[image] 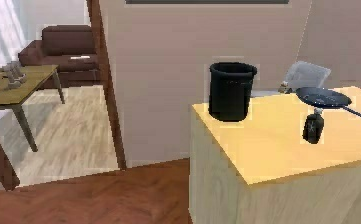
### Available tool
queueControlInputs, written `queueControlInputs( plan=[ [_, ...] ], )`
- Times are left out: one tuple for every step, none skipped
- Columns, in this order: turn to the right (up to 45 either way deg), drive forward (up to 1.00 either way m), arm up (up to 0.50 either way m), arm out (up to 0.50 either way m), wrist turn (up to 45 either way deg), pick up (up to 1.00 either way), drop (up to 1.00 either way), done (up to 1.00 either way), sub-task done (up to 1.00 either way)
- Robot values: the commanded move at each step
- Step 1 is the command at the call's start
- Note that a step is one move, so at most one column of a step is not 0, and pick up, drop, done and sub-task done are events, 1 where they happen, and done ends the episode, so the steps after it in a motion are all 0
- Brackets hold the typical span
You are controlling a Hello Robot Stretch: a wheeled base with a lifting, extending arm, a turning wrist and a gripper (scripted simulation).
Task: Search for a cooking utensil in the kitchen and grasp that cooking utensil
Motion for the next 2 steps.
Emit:
queueControlInputs(
  plan=[
    [0.0,0.05,0.0,0.0,0.0,0.0,0.0,0.0,0.0],
    [-45.0,0.0,0.0,0.0,0.0,0.0,0.0,0.0,0.0]
  ],
)
